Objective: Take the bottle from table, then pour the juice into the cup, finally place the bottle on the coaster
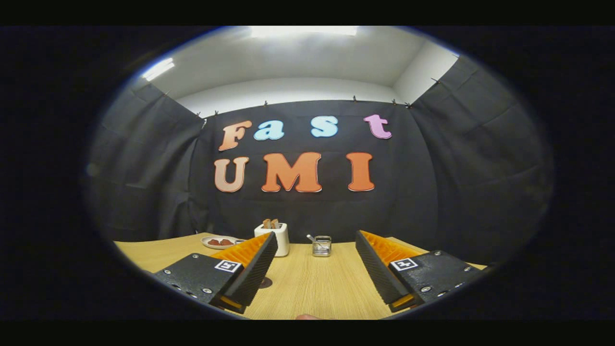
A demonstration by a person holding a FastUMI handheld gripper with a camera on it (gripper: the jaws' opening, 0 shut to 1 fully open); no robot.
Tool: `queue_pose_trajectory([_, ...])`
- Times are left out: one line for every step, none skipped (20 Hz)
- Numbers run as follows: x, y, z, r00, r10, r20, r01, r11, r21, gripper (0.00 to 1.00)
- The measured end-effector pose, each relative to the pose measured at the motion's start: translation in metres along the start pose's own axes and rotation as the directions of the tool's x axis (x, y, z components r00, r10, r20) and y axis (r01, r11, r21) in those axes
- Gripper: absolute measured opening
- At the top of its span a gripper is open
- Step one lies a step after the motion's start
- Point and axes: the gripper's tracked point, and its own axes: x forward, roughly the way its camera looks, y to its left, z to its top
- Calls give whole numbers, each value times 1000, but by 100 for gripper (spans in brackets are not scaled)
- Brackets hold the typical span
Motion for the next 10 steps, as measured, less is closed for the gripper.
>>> queue_pose_trajectory([1, 0, 0, 1000, 0, 2, 0, 1000, 1, 97])
queue_pose_trajectory([1, 0, 2, 1000, -2, 6, 2, 1000, 2, 97])
queue_pose_trajectory([0, -1, 4, 1000, -2, 11, 2, 1000, 3, 97])
queue_pose_trajectory([1, 0, 4, 1000, -2, 13, 2, 1000, 2, 97])
queue_pose_trajectory([1, 1, 5, 1000, -2, 13, 2, 1000, -2, 97])
queue_pose_trajectory([1, 1, 3, 1000, -5, 13, 5, 1000, -8, 97])
queue_pose_trajectory([1, 0, 3, 1000, -6, 15, 6, 1000, -14, 97])
queue_pose_trajectory([1, 2, 5, 1000, -6, 18, 6, 1000, -14, 97])
queue_pose_trajectory([1, 4, 6, 1000, -2, 17, 2, 1000, -9, 97])
queue_pose_trajectory([-1, 6, 5, 1000, 2, 12, -2, 1000, -4, 97])
